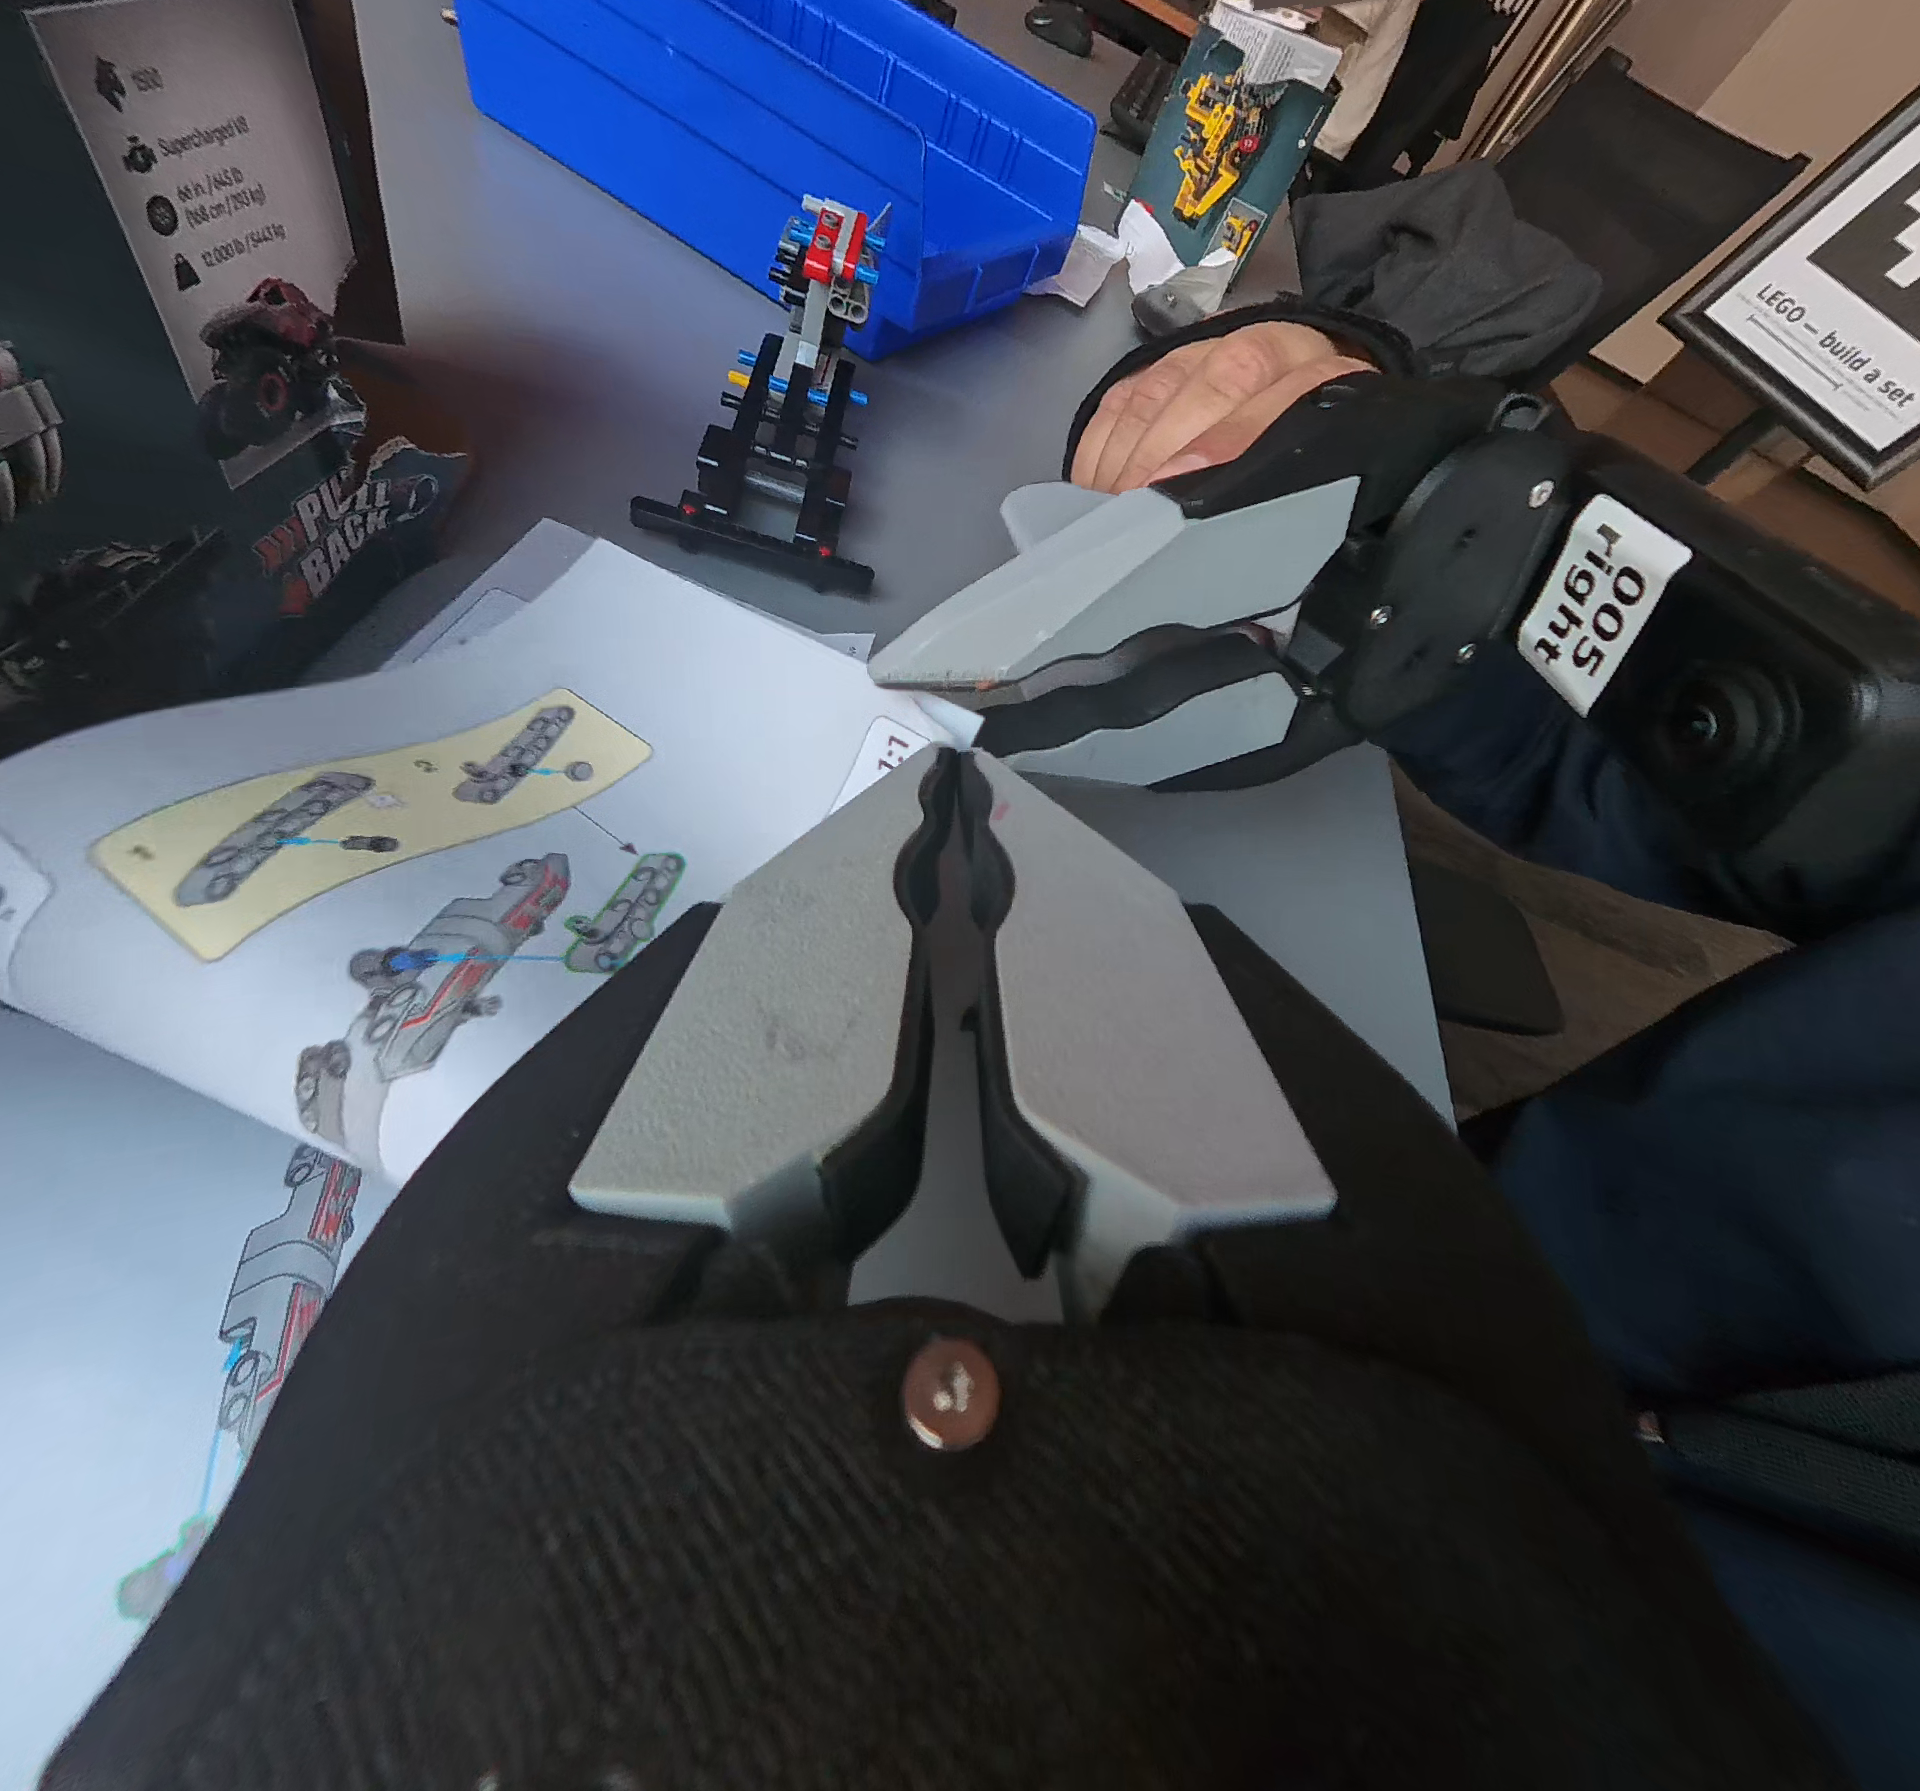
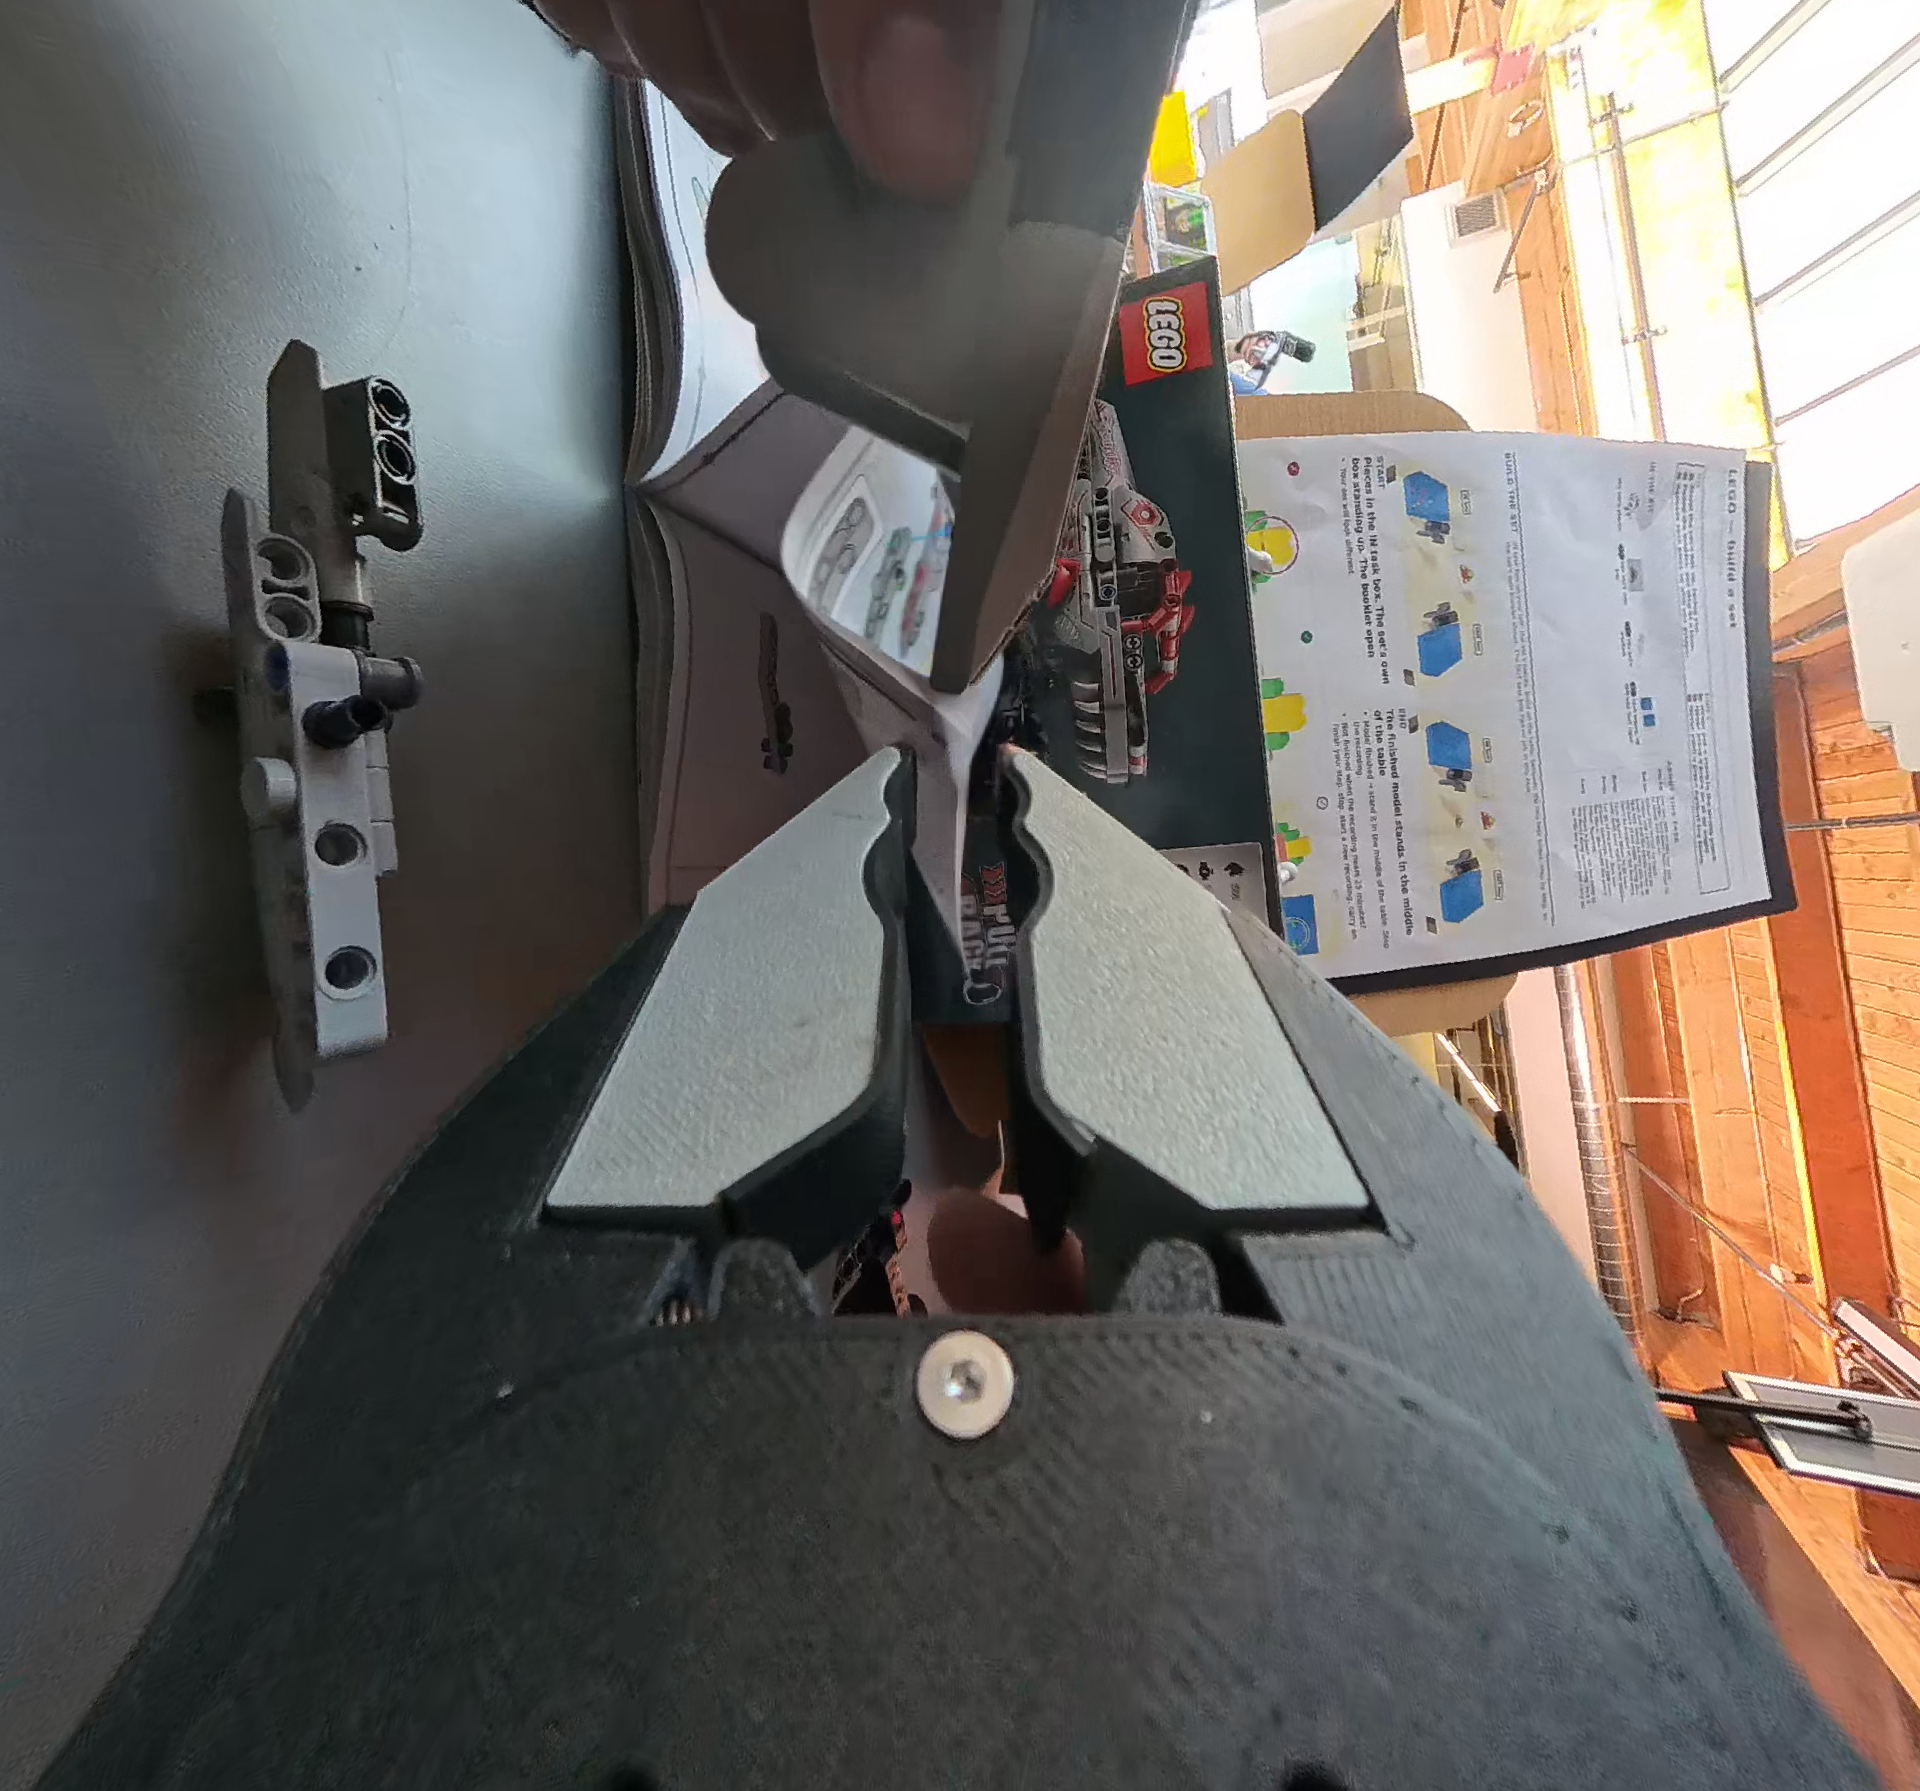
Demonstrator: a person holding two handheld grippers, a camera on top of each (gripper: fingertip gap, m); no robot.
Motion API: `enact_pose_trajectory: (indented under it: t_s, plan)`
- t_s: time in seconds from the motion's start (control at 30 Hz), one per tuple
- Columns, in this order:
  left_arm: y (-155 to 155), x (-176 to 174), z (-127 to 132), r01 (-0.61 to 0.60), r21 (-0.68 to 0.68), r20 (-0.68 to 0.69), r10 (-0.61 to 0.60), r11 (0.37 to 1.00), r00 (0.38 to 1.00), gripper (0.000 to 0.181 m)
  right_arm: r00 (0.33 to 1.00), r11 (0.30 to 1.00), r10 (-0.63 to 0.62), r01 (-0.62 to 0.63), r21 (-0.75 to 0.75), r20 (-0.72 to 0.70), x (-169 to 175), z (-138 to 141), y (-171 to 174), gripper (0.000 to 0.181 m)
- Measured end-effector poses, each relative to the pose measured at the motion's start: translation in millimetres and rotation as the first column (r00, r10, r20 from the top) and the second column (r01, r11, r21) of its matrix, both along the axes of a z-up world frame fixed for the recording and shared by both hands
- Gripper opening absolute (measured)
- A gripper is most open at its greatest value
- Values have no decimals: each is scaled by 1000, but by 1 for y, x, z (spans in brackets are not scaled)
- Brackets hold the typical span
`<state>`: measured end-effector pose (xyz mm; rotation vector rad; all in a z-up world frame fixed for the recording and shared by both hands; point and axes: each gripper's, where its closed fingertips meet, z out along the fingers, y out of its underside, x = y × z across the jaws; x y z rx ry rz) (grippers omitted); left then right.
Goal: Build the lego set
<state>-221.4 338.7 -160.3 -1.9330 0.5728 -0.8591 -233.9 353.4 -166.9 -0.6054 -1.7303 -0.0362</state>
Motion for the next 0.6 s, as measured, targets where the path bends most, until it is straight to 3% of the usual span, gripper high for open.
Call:
enact_pose_trajectory:
  t_s: [0.17, 0.27, 0.4, 0.5, 0.6]
  plan:
    - [1, -4, 3, -9, 2, 24, 9, 1000, 1000, 0, 999, 999, 33, -33, -13, 2, 4, 3, -6, 15]
    - [0, -4, 1, -1, -14, 35, 1, 1000, 999, 0, 993, 998, 67, -66, -22, 95, 9, -11, -11, 18]
    - [2, -5, -4, -6, -22, 22, 6, 1000, 1000, 0, 974, 999, -38, 41, -9, 223, 30, -22, 17, 16]
    - [3, -6, 0, -13, -13, 35, 13, 1000, 999, 0, 972, 970, -113, 154, -189, 207, 48, -14, 44, 20]
    - [5, -11, 4, -32, -3, 49, 32, 999, 998, 0, 980, 916, -148, 185, -355, 130, 52, -2, 58, 18]
